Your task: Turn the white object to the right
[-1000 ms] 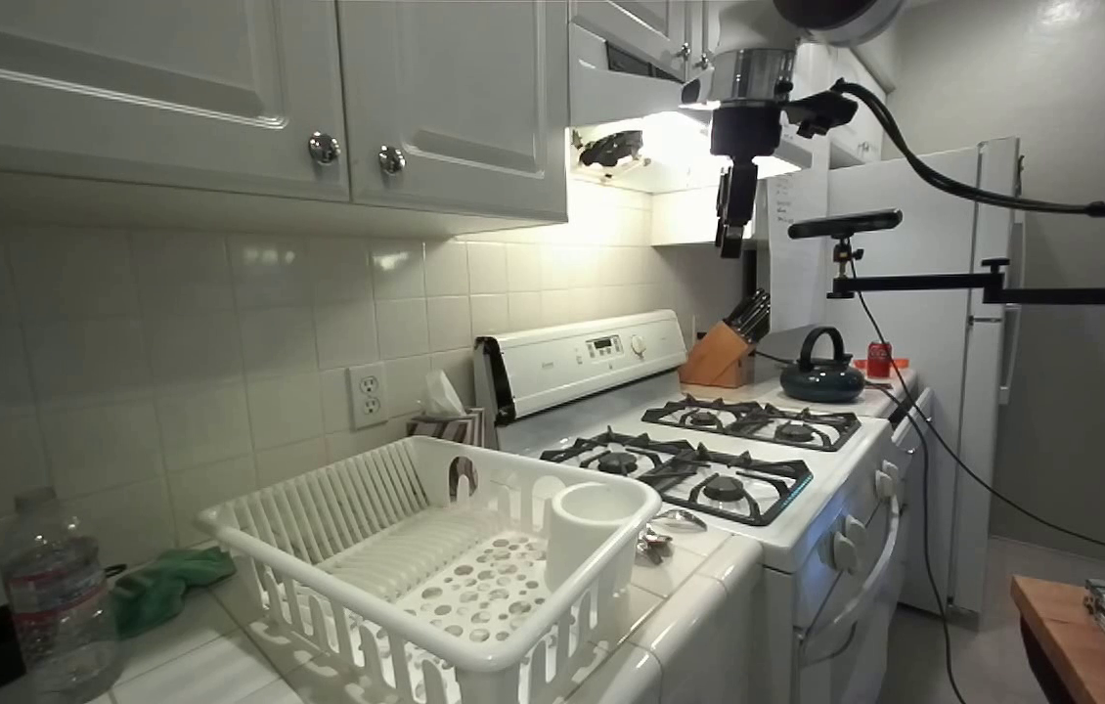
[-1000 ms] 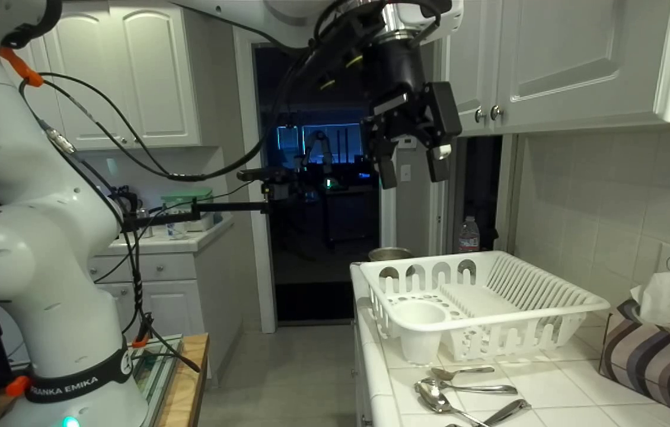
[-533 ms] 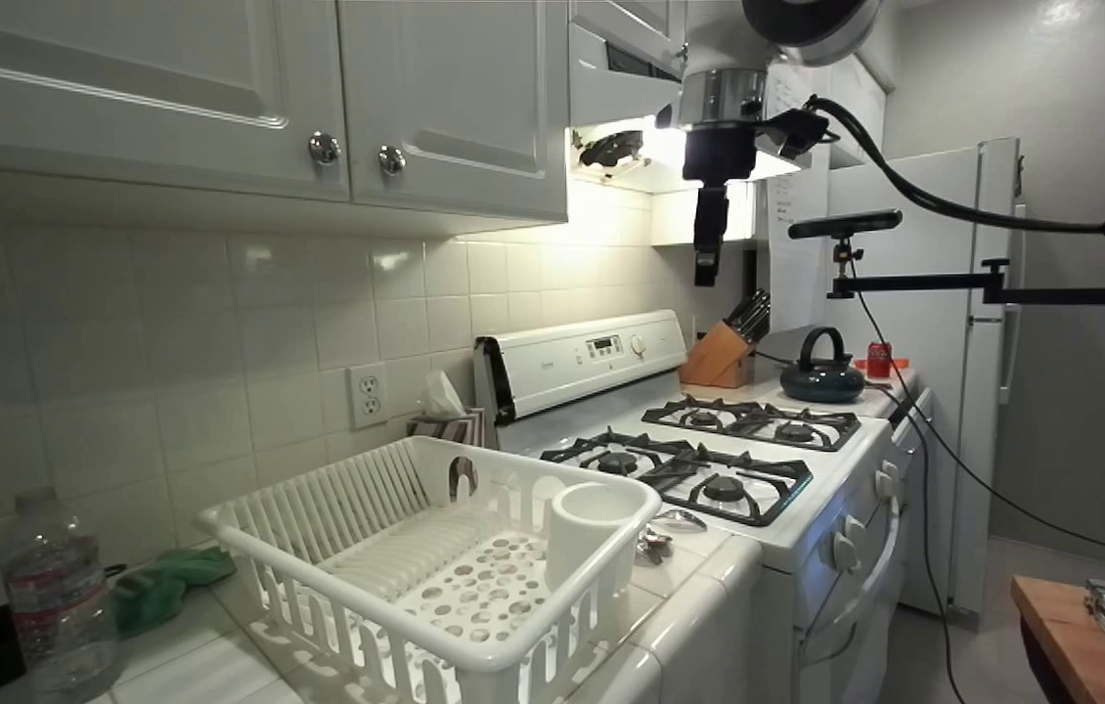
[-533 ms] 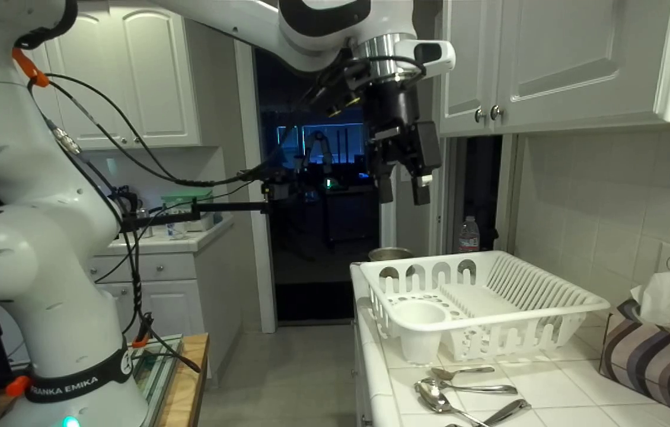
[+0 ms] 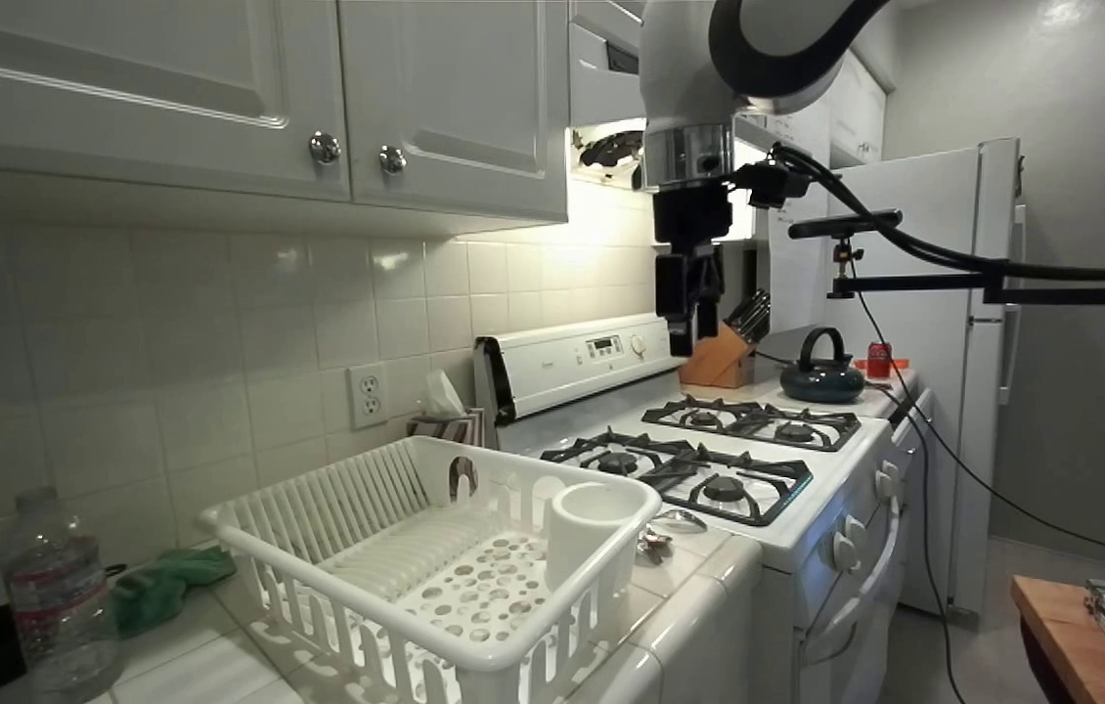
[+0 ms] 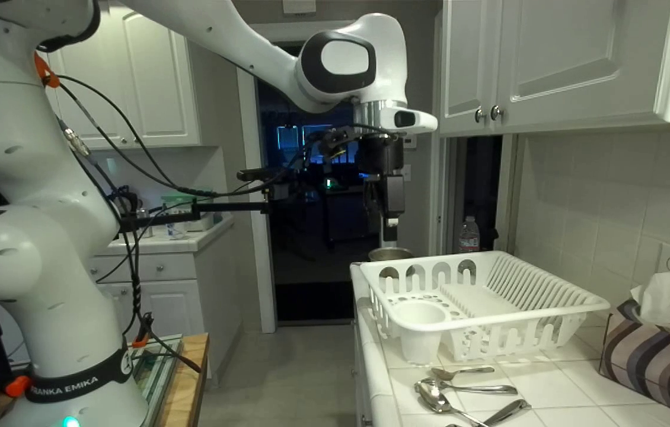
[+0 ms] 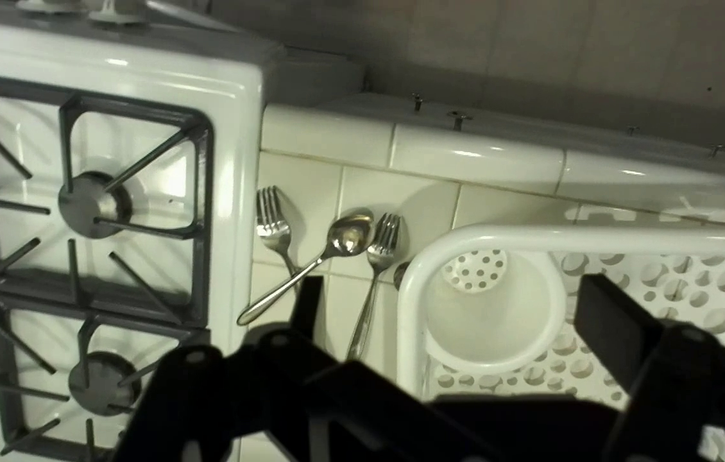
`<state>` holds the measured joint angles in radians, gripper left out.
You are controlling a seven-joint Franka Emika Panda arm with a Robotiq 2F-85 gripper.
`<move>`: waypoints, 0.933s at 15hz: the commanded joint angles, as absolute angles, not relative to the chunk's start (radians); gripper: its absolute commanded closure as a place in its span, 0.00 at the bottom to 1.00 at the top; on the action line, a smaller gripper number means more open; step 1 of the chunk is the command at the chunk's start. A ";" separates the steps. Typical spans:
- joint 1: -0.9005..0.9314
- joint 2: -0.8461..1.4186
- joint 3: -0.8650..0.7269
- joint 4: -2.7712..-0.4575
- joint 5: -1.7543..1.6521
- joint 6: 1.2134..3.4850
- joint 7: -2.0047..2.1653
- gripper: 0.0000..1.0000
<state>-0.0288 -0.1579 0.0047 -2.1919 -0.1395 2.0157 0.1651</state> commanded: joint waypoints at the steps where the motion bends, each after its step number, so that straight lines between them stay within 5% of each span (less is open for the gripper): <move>1: -0.013 -0.116 0.010 -2.212 -0.028 2.071 0.241 0.00; 6: 0.010 -0.070 0.020 -2.238 0.060 2.263 0.178 0.00; 14: -0.007 -0.031 0.015 -2.212 0.005 2.249 0.359 0.00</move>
<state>0.0076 -0.0587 0.0215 -2.2236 0.0276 2.2427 0.2211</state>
